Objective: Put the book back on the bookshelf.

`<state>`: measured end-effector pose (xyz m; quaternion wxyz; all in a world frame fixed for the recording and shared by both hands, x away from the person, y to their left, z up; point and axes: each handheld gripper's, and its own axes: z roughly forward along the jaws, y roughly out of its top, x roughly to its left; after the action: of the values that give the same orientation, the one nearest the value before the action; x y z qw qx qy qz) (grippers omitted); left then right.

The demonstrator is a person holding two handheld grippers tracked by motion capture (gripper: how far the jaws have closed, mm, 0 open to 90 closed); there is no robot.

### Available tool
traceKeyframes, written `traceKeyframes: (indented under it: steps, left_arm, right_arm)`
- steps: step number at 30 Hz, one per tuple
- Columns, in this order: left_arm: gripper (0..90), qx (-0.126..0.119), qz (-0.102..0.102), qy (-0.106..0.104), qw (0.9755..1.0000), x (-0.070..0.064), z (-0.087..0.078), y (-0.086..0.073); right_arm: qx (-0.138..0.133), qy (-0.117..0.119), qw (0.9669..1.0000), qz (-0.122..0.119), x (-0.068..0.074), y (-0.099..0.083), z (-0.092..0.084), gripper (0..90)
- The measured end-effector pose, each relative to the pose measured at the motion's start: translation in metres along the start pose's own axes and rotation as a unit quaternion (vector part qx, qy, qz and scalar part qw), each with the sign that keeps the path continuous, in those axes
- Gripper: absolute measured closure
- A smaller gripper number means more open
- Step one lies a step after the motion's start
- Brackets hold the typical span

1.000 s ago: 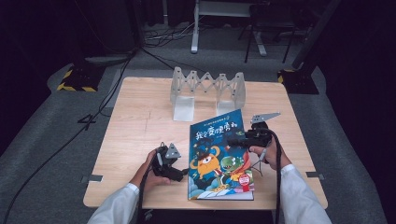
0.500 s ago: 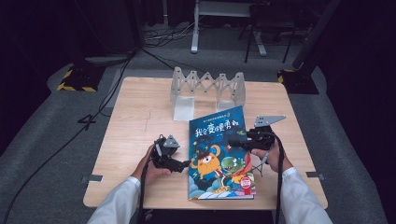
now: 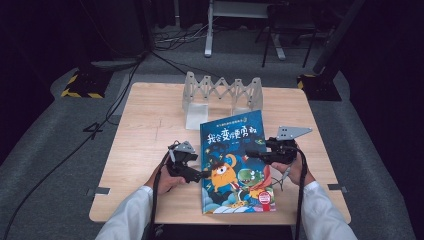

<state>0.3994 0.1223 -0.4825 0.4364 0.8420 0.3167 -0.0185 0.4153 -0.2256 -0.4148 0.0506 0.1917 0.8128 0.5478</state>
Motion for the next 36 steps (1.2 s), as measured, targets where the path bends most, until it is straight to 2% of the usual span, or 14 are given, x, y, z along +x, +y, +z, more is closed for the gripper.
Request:
traceKeyframes:
  steps: [2, 5, 9, 13, 14, 16, 19, 23, 24, 25, 26, 28, 33, 36]
  left_arm:
    - [8.3, -0.011, 0.005, -0.024, 0.9996, 0.0, 0.0, 0.003]
    - [5.8, -0.019, 0.019, -0.041, 0.9988, -0.004, 0.002, 0.008]
    - [4.0, -0.024, 0.025, -0.042, 0.9985, -0.005, 0.001, 0.011]
    - [8.1, -0.037, 0.025, -0.043, 0.9981, -0.004, -0.003, 0.013]
    - [10.0, -0.042, 0.025, -0.044, 0.9979, -0.003, -0.005, 0.014]
    - [18.5, -0.07, 0.021, -0.047, 0.9962, 0.001, -0.012, 0.015]
    - [29.8, -0.09, 0.04, -0.036, 0.9945, 0.0, -0.021, 0.018]
    - [35.1, -0.107, 0.07, -0.014, 0.9917, -0.006, -0.032, 0.024]
    - [39.8, -0.11, 0.078, -0.009, 0.9908, -0.007, -0.035, 0.026]
    - [39.8, -0.115, 0.084, -0.005, 0.9898, -0.009, -0.038, 0.027]
    - [41.9, -0.126, 0.096, 0.002, 0.9873, -0.012, -0.042, 0.029]
    - [47.7, -0.138, 0.112, 0.008, 0.984, -0.017, -0.047, 0.031]
    - [53.8, -0.144, 0.158, 0.027, 0.9765, -0.033, -0.056, 0.035]
    - [59.2, -0.155, 0.182, 0.018, 0.9708, -0.041, -0.061, 0.035]
  right_arm:
    - [-0.005, 0.002, 0.9999, -0.01, 0.002, 0.001, -0.001, 58.6]
    - [-0.01, 0.006, 0.9996, -0.025, 0.007, 0.004, -0.001, 58.6]
    - [-0.016, 0.011, 0.9991, -0.039, 0.01, 0.005, -0.001, 58.6]
    - [-0.024, 0.01, 0.9984, -0.049, 0.011, 0.006, -0.003, 58.6]
    - [-0.026, 0.009, 0.9983, -0.051, 0.011, 0.007, -0.004, 58.7]
    - [-0.032, 0.01, 0.998, -0.054, 0.01, 0.008, -0.006, 60.1]
    - [-0.047, 0.017, 0.9969, -0.061, 0.01, 0.011, -0.012, 63.6]
    - [-0.049, 0.015, 0.9966, -0.065, 0.01, 0.015, -0.016, 64.4]
    - [-0.05, 0.014, 0.9966, -0.064, 0.009, 0.016, -0.019, 64.6]
    - [-0.05, 0.014, 0.9966, -0.064, 0.009, 0.016, -0.019, 64.6]
    - [-0.05, 0.013, 0.9967, -0.063, 0.008, 0.016, -0.02, 64.9]
    - [-0.049, 0.01, 0.9969, -0.061, 0.007, 0.016, -0.024, 65.0]
    - [-0.047, 0.017, 0.9971, -0.056, 0.005, 0.015, -0.032, 64.2]
    - [-0.038, 0.018, 0.9977, -0.054, 0.003, 0.012, -0.037, 61.8]
